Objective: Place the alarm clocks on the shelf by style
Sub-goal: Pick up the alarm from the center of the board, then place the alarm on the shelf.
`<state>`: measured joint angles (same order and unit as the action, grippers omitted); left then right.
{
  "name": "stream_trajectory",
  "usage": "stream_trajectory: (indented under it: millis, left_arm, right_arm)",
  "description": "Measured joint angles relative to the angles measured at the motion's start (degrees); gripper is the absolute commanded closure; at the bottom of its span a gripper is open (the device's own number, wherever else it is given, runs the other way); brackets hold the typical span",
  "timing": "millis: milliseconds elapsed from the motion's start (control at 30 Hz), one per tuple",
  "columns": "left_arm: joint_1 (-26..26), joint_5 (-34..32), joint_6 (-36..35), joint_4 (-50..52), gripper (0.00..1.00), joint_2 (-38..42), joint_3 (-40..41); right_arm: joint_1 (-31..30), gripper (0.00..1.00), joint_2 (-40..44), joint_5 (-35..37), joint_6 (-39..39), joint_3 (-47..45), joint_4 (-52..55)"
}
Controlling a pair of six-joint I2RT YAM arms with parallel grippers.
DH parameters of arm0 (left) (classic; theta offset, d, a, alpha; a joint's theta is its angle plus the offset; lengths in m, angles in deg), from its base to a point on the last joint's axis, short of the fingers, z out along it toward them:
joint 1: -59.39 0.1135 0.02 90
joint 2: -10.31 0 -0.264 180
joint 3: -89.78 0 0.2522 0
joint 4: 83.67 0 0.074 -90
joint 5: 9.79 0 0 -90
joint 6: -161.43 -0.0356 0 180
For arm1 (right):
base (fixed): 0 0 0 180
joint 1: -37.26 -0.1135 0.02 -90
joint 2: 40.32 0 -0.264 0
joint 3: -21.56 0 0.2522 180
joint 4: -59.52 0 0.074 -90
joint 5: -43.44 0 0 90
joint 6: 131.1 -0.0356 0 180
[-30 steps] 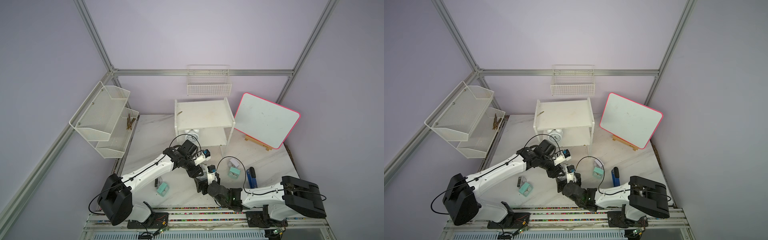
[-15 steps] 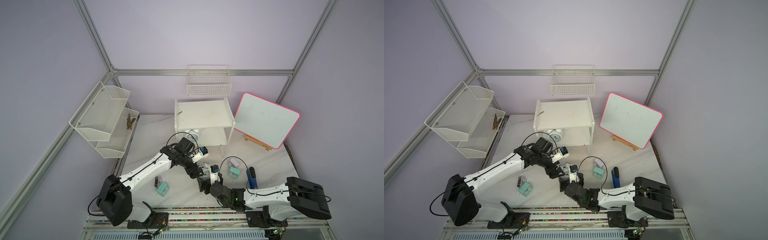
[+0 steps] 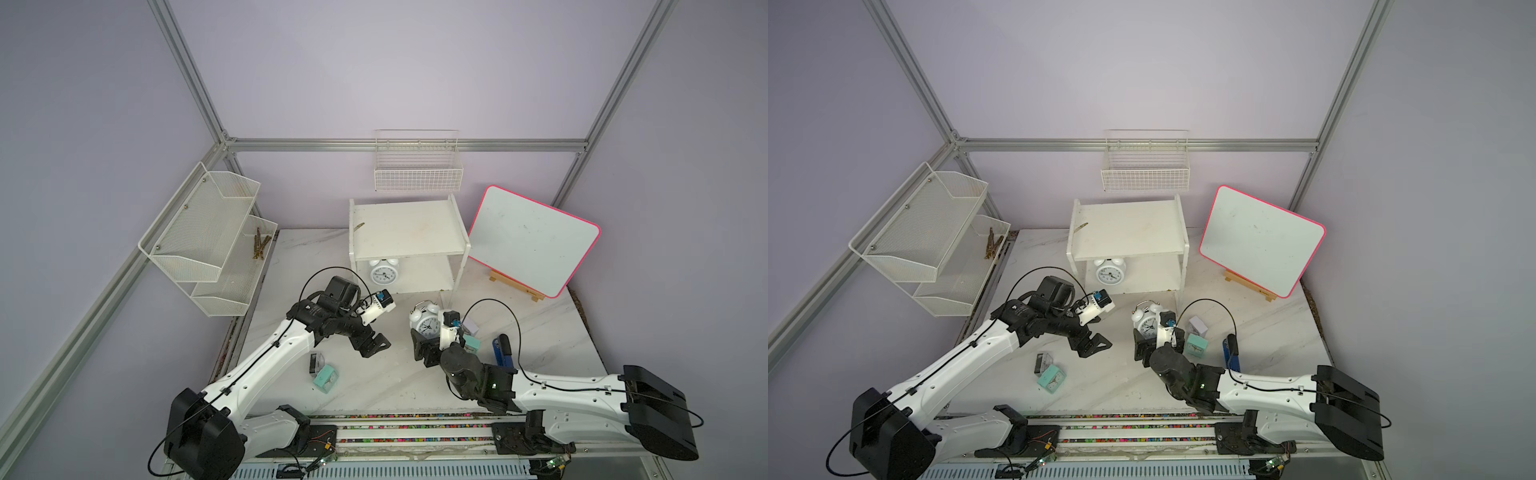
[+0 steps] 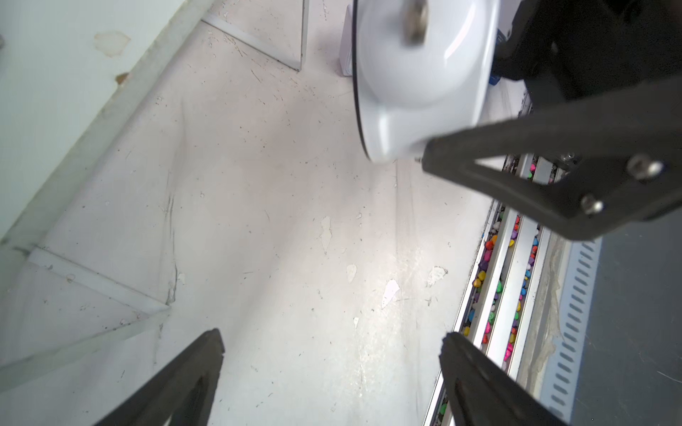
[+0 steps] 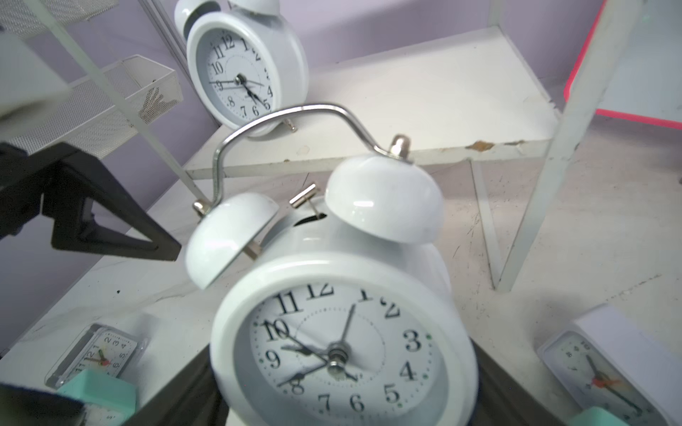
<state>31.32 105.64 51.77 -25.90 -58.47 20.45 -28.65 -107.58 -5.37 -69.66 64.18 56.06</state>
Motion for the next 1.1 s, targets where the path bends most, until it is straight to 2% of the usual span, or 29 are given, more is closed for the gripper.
stream_trajectory:
  millis: [200,467,700,1100]
  left_arm:
    - [1.03,-0.35,-1.16,0.2,0.05,0.81,2.27]
    - [1.07,-0.66,-2.45,-0.15,0.04,1.33,4.7]
    - [1.07,-0.66,-2.47,-0.46,0.03,1.62,5.27]
    - [1.46,-0.81,-2.45,-1.22,0.02,2.23,7.17]
  right_arm:
    - [2.51,0.45,-0.22,-2.73,6.56,0.02,-7.39]
    - [5.66,0.45,-6.54,-3.28,14.08,0.09,-25.07]
    - [9.25,0.46,-13.29,-1.62,15.85,0.28,-38.21]
    - [12.09,0.47,-26.12,-0.46,18.1,8.46,-48.28]
